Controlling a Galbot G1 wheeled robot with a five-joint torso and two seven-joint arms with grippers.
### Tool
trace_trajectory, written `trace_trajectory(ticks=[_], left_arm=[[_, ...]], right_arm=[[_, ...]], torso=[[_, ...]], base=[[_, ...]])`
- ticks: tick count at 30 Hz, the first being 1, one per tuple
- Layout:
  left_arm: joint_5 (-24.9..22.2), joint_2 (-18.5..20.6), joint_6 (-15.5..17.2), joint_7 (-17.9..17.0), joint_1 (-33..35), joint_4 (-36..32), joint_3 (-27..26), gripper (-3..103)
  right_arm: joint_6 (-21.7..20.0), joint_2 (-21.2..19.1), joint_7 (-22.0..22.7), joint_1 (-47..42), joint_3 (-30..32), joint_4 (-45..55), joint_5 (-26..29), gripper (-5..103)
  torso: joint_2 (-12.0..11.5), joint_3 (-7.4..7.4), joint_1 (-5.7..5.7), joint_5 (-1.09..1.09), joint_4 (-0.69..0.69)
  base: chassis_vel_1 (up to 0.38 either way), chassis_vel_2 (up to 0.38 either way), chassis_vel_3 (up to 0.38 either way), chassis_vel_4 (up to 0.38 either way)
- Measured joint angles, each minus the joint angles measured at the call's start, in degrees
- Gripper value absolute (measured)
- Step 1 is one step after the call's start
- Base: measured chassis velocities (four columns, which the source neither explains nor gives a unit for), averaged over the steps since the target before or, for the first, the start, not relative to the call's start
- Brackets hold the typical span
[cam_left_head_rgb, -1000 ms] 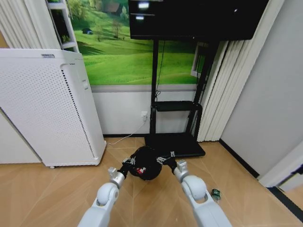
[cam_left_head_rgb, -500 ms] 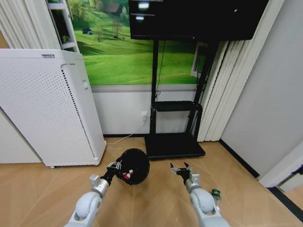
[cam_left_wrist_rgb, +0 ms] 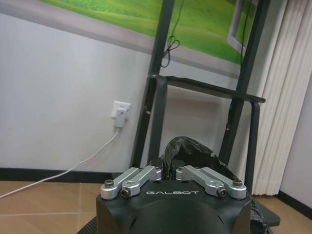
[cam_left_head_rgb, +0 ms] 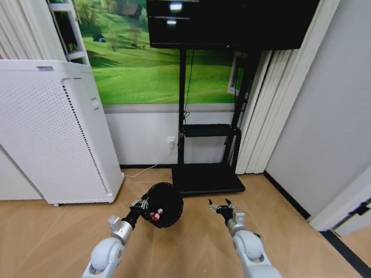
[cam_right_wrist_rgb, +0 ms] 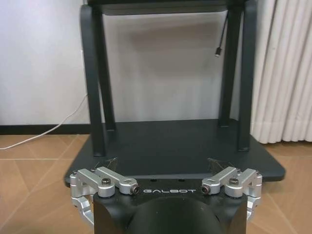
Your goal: Pick up the trash bin and place the garbage on the floor into it.
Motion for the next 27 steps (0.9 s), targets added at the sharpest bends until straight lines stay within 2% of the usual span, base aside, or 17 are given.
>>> trace_trajectory(ticks=[2,3,4,9,11,14,15,16,18,19,23,24,27], left_arm=[[0.02,0.02,0.00,-0.01,-0.02,0.02,0.07,8],[0.04,0.02,0.00,-0.01,-0.05,0.06,0.11,8],[0.05,-0.04,-0.01,-0.01,-0.10,0.09,0.13,8],[0.10,-0.22,-0.01,-0.04,-0.05,0.13,0.14,8],[0.10,-0.33,-0.01,-0.05,-0.04,0.12,0.07,8],[0.07,-0.51,-0.01,-0.08,0.06,0.02,-0.34,8],[0.07,-0.51,-0.01,-0.08,0.06,0.02,-0.34,8],[0.04,-0.53,0.00,-0.11,0.12,-0.04,-0.59,8],[-0.11,-0.54,-0.01,-0.16,0.18,-0.25,-1.09,8],[-0.11,-0.54,-0.01,-0.16,0.18,-0.25,-1.09,8],[-0.60,-0.04,-0.01,-0.27,0.39,-0.82,-2.56,8],[-0.60,-0.04,-0.01,-0.27,0.39,-0.82,-2.56,8],[-0.78,0.15,-0.01,-0.20,0.42,-0.97,-3.06,8]], right_arm=[[0.21,-0.01,-0.12,-0.03,0.05,-0.13,0.02,100],[0.37,0.00,-0.35,-0.15,0.07,-0.33,0.03,100],[0.52,-0.01,-0.46,-0.24,0.09,-0.43,0.03,100],[2.40,0.12,-0.51,-0.90,-0.27,-1.22,0.00,100],[2.50,0.26,-0.44,-1.48,-0.68,-1.07,1.60,100],[-1.34,1.00,4.48,-3.26,-2.17,0.94,11.50,100],[-1.34,1.00,4.48,-3.26,-2.17,0.94,11.50,100],[-3.39,1.31,7.03,-3.77,-2.75,1.45,15.31,100],[-5.83,1.72,12.04,-4.22,-3.44,1.96,20.58,100],[-5.83,1.72,12.04,-4.22,-3.44,1.96,20.58,100],[-9.76,2.19,24.46,-4.61,-4.48,1.75,33.18,100],[-9.76,2.19,24.46,-4.61,-4.48,1.75,33.18,100],[-11.74,2.22,30.87,-4.30,-4.98,0.37,40.40,100]], torso=[[0.00,0.01,0.00,0.01,0.00],[0.00,0.00,0.00,0.08,0.00],[0.00,0.00,0.00,0.02,0.00],[0.00,0.00,0.00,0.05,0.00],[-0.01,0.00,0.00,0.07,0.00],[0.00,0.00,0.00,0.04,-0.01],[0.00,0.00,0.00,0.04,-0.01],[0.00,0.00,0.00,0.08,-0.02],[0.00,0.00,0.00,0.02,-0.03],[0.00,0.00,0.00,0.02,-0.03],[0.00,0.00,0.00,0.03,0.02],[0.00,0.00,0.00,0.03,0.02],[0.00,0.00,0.00,0.03,0.04]], base=[[-0.252,-0.270,0.243,0.263],[-0.270,-0.270,0.284,0.262],[-0.306,-0.274,0.284,0.301],[-0.326,-0.314,0.324,0.322],[-0.341,-0.329,0.358,0.322],[-0.232,-0.276,0.268,0.233],[-0.128,-0.231,0.237,0.145],[-0.128,-0.127,0.123,0.145],[-0.024,-0.093,0.023,0.022],[-0.026,-0.059,0.023,0.022],[0.034,0.053,-0.038,-0.067],[0.098,0.110,-0.069,-0.071],[0.041,0.064,-0.038,-0.047]])
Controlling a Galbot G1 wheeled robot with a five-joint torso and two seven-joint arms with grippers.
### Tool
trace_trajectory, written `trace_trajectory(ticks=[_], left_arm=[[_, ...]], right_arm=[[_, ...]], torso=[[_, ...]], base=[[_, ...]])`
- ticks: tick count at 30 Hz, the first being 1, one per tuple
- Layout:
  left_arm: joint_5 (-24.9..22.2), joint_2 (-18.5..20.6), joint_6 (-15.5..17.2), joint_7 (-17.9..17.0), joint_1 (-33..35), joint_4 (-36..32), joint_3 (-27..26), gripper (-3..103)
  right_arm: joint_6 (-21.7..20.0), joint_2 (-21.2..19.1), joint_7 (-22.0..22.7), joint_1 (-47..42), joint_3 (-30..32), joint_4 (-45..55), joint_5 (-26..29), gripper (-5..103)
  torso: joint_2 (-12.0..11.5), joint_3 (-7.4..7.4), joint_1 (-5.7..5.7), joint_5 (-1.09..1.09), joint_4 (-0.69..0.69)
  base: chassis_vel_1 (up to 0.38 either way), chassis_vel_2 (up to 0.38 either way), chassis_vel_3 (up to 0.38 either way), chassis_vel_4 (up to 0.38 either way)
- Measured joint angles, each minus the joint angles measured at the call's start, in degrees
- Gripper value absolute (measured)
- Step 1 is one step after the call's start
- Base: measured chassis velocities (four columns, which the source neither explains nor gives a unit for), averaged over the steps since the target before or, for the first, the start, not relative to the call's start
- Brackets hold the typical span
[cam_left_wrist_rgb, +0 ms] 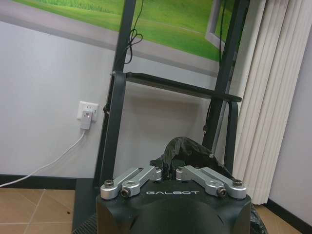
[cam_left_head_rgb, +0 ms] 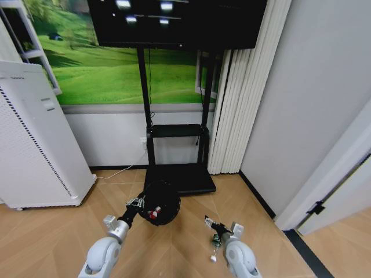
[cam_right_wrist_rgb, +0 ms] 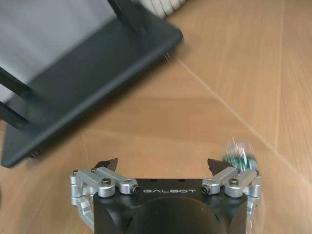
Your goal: Pick up the trash bin and place the garbage on the floor into it.
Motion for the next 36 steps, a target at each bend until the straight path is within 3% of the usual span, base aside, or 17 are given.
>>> trace_trajectory(ticks=[7,10,33,34,36], left_arm=[[-0.13,-0.30,0.02,0.10,0.15,-0.96,0.35,8],[-0.05,-0.78,0.06,0.14,0.69,-1.64,0.53,8],[1.06,-2.40,-0.13,1.13,3.07,-3.29,-0.18,8],[1.06,-2.37,-0.13,1.08,2.96,-3.32,-0.16,8],[1.04,-2.27,-0.13,1.02,2.85,-3.37,-0.17,8]], right_arm=[[-0.25,-0.47,2.50,1.84,-0.74,-6.78,0.10,100],[-0.25,-1.09,0.89,3.23,-1.31,-12.48,-2.89,100],[2.71,-0.33,-3.40,12.40,-5.07,-29.53,-9.57,101],[3.22,-0.33,-3.50,12.55,-5.40,-30.17,-10.11,96],[3.56,-0.33,-3.65,12.62,-5.61,-30.64,-10.49,96]], torso=[[0.00,0.00,0.00,0.02,-0.06],[0.00,0.00,0.00,0.02,-0.05],[0.00,0.00,0.00,0.01,-0.03],[0.00,0.00,0.00,0.01,-0.04],[0.00,0.00,0.00,0.02,-0.04]], base=[[0.000,0.000,0.000,0.000],[0.000,0.000,0.000,0.000],[0.000,0.000,0.000,0.000],[0.000,0.000,0.000,0.000],[0.000,0.000,0.000,0.000]])
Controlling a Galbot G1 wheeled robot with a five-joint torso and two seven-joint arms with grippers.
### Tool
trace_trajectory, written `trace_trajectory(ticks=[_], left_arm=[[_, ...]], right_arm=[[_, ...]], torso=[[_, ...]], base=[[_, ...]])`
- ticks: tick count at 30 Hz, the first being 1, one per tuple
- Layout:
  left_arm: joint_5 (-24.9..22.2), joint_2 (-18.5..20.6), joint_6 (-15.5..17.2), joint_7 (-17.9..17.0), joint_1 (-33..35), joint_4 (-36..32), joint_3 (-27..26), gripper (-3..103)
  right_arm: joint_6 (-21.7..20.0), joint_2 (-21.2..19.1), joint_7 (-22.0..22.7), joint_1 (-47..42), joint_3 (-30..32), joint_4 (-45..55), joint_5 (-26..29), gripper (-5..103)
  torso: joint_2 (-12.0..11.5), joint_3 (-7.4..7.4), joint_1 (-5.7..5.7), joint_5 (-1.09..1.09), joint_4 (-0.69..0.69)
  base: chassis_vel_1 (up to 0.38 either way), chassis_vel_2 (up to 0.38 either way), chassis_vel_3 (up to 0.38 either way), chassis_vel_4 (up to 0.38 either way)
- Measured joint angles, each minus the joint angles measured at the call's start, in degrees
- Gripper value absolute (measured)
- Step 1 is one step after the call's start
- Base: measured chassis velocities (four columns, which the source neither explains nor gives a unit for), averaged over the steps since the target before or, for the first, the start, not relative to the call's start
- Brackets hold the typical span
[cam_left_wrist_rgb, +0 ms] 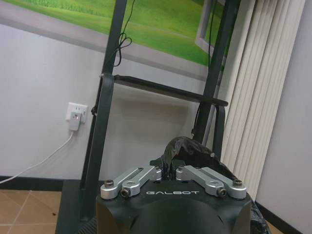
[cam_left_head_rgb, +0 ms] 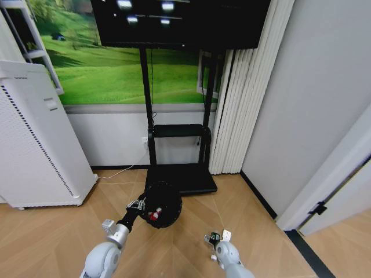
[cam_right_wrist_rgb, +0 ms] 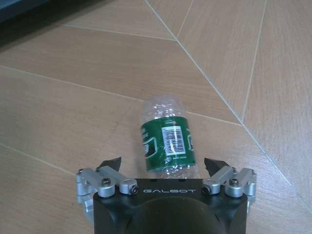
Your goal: Pick up the trash bin and place the garbage on the floor into it.
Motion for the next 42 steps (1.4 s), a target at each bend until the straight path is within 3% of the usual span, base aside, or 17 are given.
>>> trace_trajectory(ticks=[13,19,23,26,33,39,42], left_arm=[[-0.33,0.69,0.27,-0.48,0.34,-0.46,-0.60,8],[-0.34,0.66,0.34,-0.70,0.17,0.12,-0.67,8],[-0.12,0.23,0.16,-0.52,0.18,1.00,-0.87,8],[0.13,-0.41,-0.22,-0.20,-0.42,2.83,-0.55,8],[-0.49,-1.42,-0.63,0.47,-3.16,7.64,0.37,8],[-6.04,-2.93,0.96,-0.09,-7.48,13.00,4.59,8],[-10.16,-4.64,2.30,-1.24,-10.32,15.38,7.75,8]], right_arm=[[3.19,0.35,-2.55,-0.40,-0.15,-2.87,-2.61,42],[6.48,0.78,-2.92,-1.42,2.23,1.57,-7.22,28],[6.82,0.06,-3.05,-2.79,4.70,8.05,-7.50,25],[6.54,-1.21,-5.28,-5.10,8.39,19.61,-7.54,20],[5.05,-1.41,-6.07,-8.69,8.45,34.67,-6.59,20],[1.16,-0.51,-7.74,-10.05,4.86,45.12,-4.24,20],[-0.67,-0.70,-11.12,-10.44,2.52,46.98,-4.98,20]], torso=[[0.00,0.00,0.00,-0.01,0.00],[0.00,0.00,0.00,0.00,0.01],[0.00,0.00,0.00,0.00,0.01],[0.00,0.00,0.00,-0.01,0.00],[0.00,0.00,0.00,-0.02,0.01],[0.00,0.00,0.00,0.00,0.01],[0.00,0.00,0.00,0.00,-0.01]], base=[[0.000,0.000,0.000,0.000],[0.000,0.000,0.000,0.000],[0.000,0.000,0.000,0.000],[0.000,0.000,0.000,0.000],[0.000,0.000,0.000,0.000],[0.000,0.000,0.000,0.000],[0.000,0.000,0.000,0.000]])
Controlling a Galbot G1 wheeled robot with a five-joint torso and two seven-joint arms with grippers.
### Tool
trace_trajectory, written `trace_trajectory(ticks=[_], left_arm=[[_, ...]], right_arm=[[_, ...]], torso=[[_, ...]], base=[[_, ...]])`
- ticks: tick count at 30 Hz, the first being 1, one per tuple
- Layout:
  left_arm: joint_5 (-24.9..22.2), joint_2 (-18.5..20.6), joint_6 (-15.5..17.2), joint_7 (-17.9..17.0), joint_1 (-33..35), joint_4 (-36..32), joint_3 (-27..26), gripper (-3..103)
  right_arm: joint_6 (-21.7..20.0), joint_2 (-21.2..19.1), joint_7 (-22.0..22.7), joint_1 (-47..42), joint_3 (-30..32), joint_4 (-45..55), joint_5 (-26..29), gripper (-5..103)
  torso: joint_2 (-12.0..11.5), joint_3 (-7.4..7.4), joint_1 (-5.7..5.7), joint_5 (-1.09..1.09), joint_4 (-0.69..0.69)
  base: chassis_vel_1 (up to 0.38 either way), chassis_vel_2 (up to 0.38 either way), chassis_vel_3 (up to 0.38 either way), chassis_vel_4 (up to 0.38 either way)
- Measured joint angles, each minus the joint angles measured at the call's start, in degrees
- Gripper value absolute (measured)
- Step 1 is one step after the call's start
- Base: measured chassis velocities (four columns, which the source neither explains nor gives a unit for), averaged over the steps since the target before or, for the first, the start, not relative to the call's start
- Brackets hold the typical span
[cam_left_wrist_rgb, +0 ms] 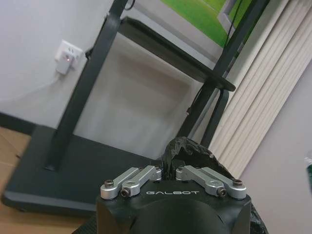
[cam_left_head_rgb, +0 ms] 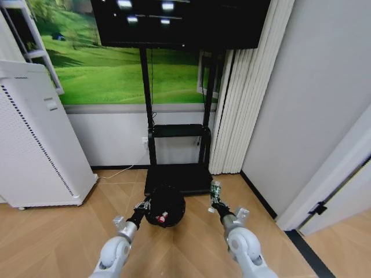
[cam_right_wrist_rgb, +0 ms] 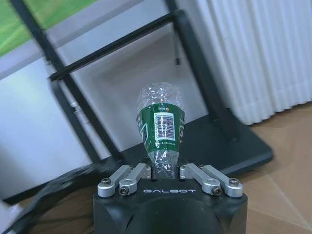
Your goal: Pick up the trash bin and place the garbage on the floor into it.
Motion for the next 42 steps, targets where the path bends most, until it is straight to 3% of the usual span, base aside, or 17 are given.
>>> trace_trajectory(ticks=[8,11,16,20,21,23,24,32,34,36,38,42], left_arm=[[-1.06,-3.57,0.75,-1.12,-1.91,1.62,2.96,8],[-0.12,-4.42,0.75,-1.12,-2.00,2.19,3.51,8],[0.86,-4.67,0.74,-0.73,-1.66,2.30,3.71,8],[1.86,-4.57,0.62,-0.26,-1.55,2.46,3.59,8],[1.86,-4.57,0.62,-0.26,-1.55,2.46,3.59,8],[1.98,-4.58,0.57,-0.21,-1.55,2.45,3.56,8],[1.98,-4.58,0.57,-0.21,-1.55,2.45,3.56,8],[3.30,-4.28,0.34,-0.07,-0.84,1.56,2.77,8],[4.10,-4.03,0.10,-0.02,-0.48,1.15,2.38,8],[9.27,-2.46,-1.71,1.35,1.58,-0.30,-0.11,8],[10.94,-1.81,-2.23,2.01,2.46,-1.08,-1.04,8],[14.49,1.11,-4.07,3.76,8.13,-6.67,-6.04,8]], right_arm=[[0.18,-0.08,-1.15,-0.57,-3.79,-1.37,-3.44,20],[0.73,-0.38,-4.18,-1.23,-5.34,-2.30,-7.28,18],[0.79,-0.32,-5.61,-1.55,-7.46,-2.97,-9.92,32],[-0.14,-0.02,-5.37,-0.75,-8.33,-3.15,-9.96,54],[-0.14,-0.02,-5.37,-0.75,-8.33,-3.15,-9.96,54],[-0.38,-0.02,-5.17,-0.23,-8.34,-3.64,-10.00,64],[-0.38,-0.02,-5.17,-0.23,-8.34,-3.64,-10.00,64],[-0.32,-0.11,-3.51,0.36,-6.44,-2.40,-9.73,96],[0.14,-0.19,-3.30,0.28,-5.99,-1.93,-9.71,99],[1.75,-0.80,-3.21,-0.62,-3.75,-0.36,-10.69,100],[2.28,-0.98,-3.42,-1.17,-2.96,-0.11,-11.61,100],[6.68,-0.82,-3.96,-3.98,-0.82,-1.12,-19.76,100]], torso=[[0.00,0.00,0.00,0.01,0.01],[0.00,0.00,0.00,0.01,0.01],[0.00,0.00,0.00,0.00,0.01],[0.00,0.00,0.00,0.00,0.02],[0.00,0.00,0.00,0.00,0.02],[0.00,0.00,0.00,0.00,0.02],[0.00,0.00,0.00,0.00,0.02],[0.00,0.00,0.00,-0.01,0.01],[0.00,0.00,0.00,0.00,0.00],[0.00,0.00,0.00,-0.02,0.00],[0.00,0.00,0.00,-0.02,0.01],[0.00,0.00,0.00,0.00,0.02]], base=[[0.000,0.000,0.000,0.000],[0.000,0.000,0.000,0.000],[0.000,0.000,0.000,0.000],[0.000,0.000,0.000,0.000],[0.000,0.000,0.000,0.000],[0.000,0.000,0.000,0.000],[0.000,0.000,0.000,0.000],[0.000,0.000,0.000,0.000],[0.000,0.000,0.000,0.000],[0.000,0.000,0.000,0.000],[0.000,0.000,0.000,0.000],[0.000,0.000,0.000,0.000]])
